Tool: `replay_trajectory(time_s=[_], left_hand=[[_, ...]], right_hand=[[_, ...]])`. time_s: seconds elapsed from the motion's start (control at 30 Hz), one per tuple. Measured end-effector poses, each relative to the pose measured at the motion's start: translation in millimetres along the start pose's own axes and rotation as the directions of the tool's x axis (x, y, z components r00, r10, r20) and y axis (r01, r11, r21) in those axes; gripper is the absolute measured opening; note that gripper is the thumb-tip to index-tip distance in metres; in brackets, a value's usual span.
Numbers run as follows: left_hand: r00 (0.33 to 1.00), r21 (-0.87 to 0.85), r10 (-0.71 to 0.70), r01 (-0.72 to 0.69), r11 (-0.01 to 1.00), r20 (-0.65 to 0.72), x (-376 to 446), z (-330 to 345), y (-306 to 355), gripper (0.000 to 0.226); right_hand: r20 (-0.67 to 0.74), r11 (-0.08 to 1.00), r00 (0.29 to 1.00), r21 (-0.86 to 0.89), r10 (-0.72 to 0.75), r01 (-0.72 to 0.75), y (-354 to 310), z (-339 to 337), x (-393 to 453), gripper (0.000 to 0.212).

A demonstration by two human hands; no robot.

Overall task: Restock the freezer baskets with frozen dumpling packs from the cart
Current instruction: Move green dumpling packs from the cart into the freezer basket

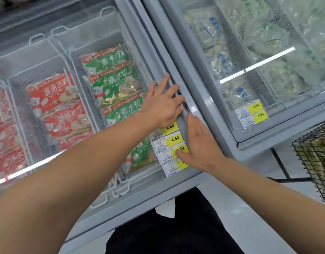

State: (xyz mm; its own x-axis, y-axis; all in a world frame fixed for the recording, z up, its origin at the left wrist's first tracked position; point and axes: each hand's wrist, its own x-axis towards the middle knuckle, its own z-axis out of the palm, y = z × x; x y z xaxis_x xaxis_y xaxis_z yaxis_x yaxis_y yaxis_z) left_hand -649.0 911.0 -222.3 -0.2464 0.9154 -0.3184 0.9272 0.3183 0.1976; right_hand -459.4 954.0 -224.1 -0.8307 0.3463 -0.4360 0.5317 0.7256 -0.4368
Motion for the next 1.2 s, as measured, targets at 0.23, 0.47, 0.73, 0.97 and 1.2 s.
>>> replay_trajectory(time_s=[0.23, 0.47, 0.73, 0.97, 1.2], left_hand=[[0.999, -0.023, 0.051, -0.051, 0.998, 0.015, -51.3, 3.0, -45.7, 0.044], [0.997, -0.026, 0.012, -0.01, 1.0, 0.076, -127.9, 10.2, -97.4, 0.051], [0.995, 0.052, -0.069, 0.066, 0.997, 0.072, -197.4, 25.3, -114.7, 0.051], [0.995, 0.141, -0.061, 0.05, 0.989, 0.074, -222.4, 35.9, -103.0, 0.056], [0.997, 0.122, -0.02, 0.01, 0.992, 0.079, -232.9, 35.8, -106.1, 0.06]], right_hand=[[-0.042, 0.998, 0.999, -0.063, 0.021, -0.024, -47.5, 44.1, -17.5, 0.102], [-0.032, 0.982, 0.999, -0.19, -0.025, 0.018, -114.9, 100.4, -39.9, 0.093], [-0.004, 0.993, 1.0, 0.111, -0.025, 0.026, -162.9, 130.7, -59.9, 0.076], [-0.048, 0.985, 0.998, 0.169, 0.034, -0.025, -187.0, 155.1, -76.2, 0.089], [-0.029, 0.989, 0.992, 0.094, 0.12, -0.116, -205.5, 174.1, -80.0, 0.105]])
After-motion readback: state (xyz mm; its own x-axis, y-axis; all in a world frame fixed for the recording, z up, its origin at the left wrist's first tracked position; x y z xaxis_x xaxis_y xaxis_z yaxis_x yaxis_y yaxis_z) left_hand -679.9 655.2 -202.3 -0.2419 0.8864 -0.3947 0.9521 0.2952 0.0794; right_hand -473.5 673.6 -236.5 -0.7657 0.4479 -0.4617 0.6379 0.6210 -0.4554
